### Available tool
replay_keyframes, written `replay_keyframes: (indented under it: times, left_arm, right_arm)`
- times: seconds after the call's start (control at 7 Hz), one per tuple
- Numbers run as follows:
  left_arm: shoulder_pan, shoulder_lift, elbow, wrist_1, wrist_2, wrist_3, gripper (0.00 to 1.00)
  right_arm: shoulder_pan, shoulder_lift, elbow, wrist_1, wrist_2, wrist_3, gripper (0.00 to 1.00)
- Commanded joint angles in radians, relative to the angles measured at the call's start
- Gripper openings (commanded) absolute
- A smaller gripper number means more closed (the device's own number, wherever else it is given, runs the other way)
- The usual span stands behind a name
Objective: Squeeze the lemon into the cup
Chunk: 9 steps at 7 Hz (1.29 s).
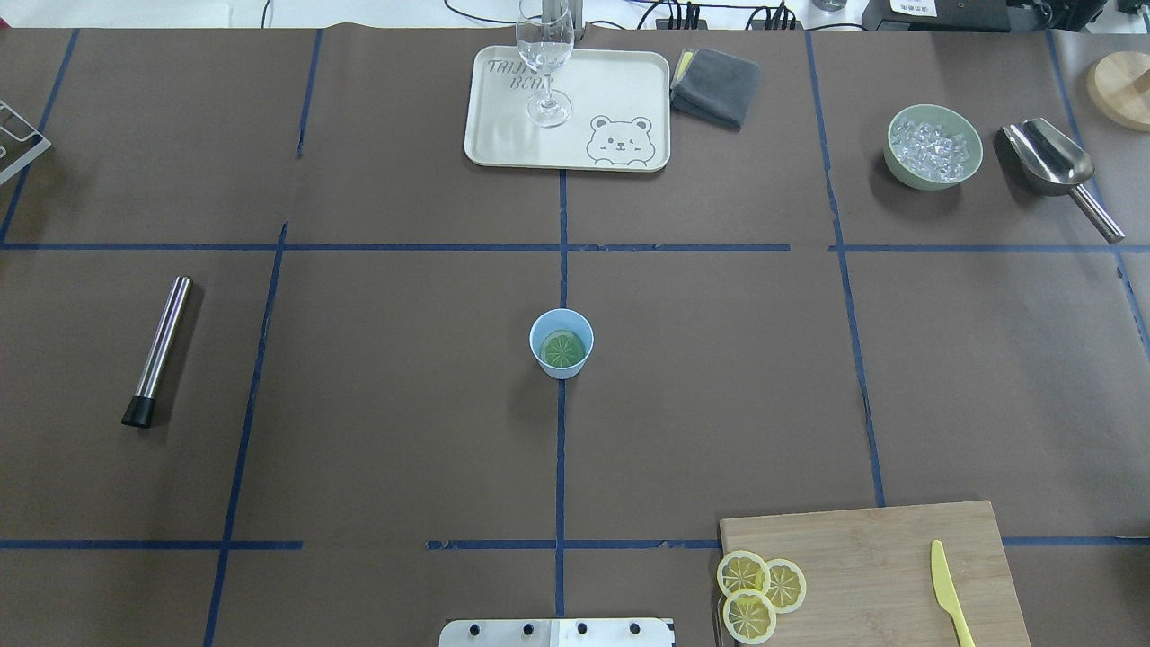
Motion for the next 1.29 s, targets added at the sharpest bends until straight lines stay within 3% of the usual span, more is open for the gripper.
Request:
replay_keyframes:
  times: [0.0, 1.14]
  left_arm:
    - [0.0, 0.0, 0.001, -0.009, -0.001, 0.0, 1.0]
    - [0.0, 0.0, 0.006, -0.04, -0.023, 0.0, 1.0]
  right_arm:
    - [0.0, 0.0, -0.001, 0.0, 0.0, 0.0, 1.0]
    - [0.0, 0.008, -0.001, 0.0, 0.025, 0.003, 1.0]
